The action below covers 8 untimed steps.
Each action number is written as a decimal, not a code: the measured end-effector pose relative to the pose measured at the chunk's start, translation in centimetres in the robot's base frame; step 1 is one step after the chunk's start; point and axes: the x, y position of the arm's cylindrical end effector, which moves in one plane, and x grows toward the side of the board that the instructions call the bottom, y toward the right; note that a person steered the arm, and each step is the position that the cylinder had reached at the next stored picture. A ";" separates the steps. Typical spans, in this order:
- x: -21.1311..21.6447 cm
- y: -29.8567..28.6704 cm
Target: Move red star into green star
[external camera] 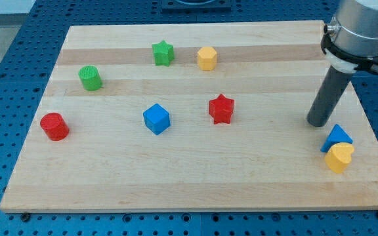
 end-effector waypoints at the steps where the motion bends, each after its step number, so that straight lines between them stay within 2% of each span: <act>1: 0.0 -0.3; 2: -0.4 -3.7; 7: -0.4 -11.9; 8: -0.8 -15.2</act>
